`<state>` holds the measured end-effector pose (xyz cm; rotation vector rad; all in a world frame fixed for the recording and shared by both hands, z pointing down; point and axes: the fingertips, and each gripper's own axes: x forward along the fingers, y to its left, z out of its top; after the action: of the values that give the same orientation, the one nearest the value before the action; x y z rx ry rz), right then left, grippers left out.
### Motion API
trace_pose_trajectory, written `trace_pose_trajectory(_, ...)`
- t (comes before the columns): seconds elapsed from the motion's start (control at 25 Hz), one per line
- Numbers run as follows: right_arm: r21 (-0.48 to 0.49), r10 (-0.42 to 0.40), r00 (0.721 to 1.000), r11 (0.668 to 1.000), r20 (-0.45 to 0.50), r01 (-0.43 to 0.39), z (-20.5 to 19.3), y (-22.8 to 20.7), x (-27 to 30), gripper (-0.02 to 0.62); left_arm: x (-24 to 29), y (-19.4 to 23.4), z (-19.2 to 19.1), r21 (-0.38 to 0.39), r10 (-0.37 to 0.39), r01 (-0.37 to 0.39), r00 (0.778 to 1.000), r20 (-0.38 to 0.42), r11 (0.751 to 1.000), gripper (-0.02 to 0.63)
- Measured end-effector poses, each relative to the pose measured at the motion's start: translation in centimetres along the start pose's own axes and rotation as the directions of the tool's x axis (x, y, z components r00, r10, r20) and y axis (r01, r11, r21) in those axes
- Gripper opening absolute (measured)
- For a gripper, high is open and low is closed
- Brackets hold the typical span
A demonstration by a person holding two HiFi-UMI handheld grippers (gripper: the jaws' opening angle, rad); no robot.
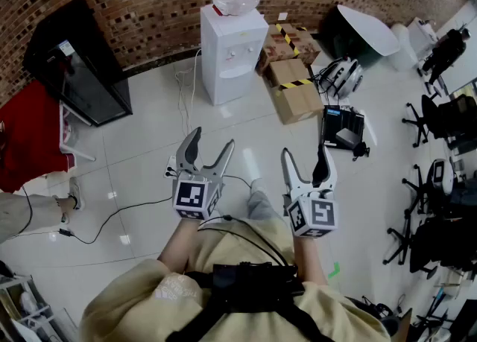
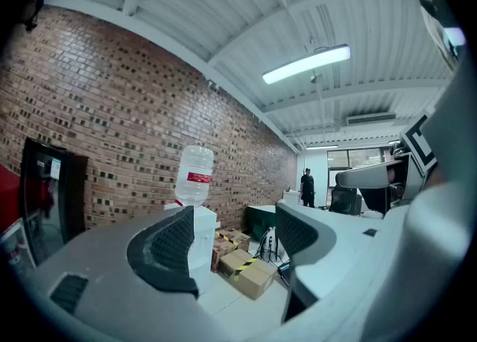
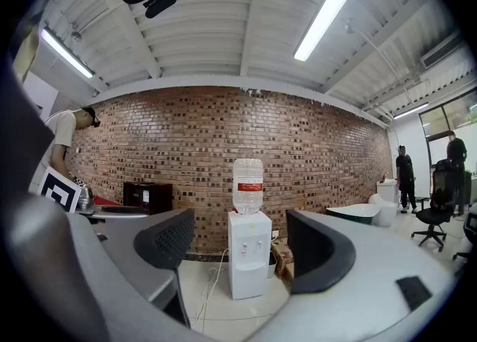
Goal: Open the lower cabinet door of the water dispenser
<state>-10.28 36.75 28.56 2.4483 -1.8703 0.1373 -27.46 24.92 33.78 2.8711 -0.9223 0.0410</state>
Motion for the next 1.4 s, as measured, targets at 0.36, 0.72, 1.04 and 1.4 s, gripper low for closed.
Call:
trace_pose_trajectory(0.36,0.023,0.103,0.995,0.994,0.020,-0.103,-0.9,-6.1,9.6,0.403,10.2,0.2,-1.1,0.017,0.065,-0.065,0.998,-0.009,0.998,0.328)
trace_pose_trajectory(0.72,0.110,0.263,0.963,0.961,-0.067,-0.254,-4.0,-18.8,18.3,0.403,23.3,-4.2,0.0,0.021,0.198,-0.198,0.980,0.012,0.980,0.316)
trace_pose_trajectory(1.04,0.111,0.428,0.891,0.903,-0.152,-0.415,-7.0,-21.7,26.0,0.403,26.2,-2.8,-1.5,0.025,0.359,-0.358,0.929,-0.087,0.933,0.317)
trace_pose_trajectory(1.4,0.125,0.509,0.834,0.861,-0.211,-0.493,-10.6,-16.3,34.2,0.403,30.7,4.6,-2.7,-0.003,0.401,-0.403,0.913,-0.077,0.915,0.316)
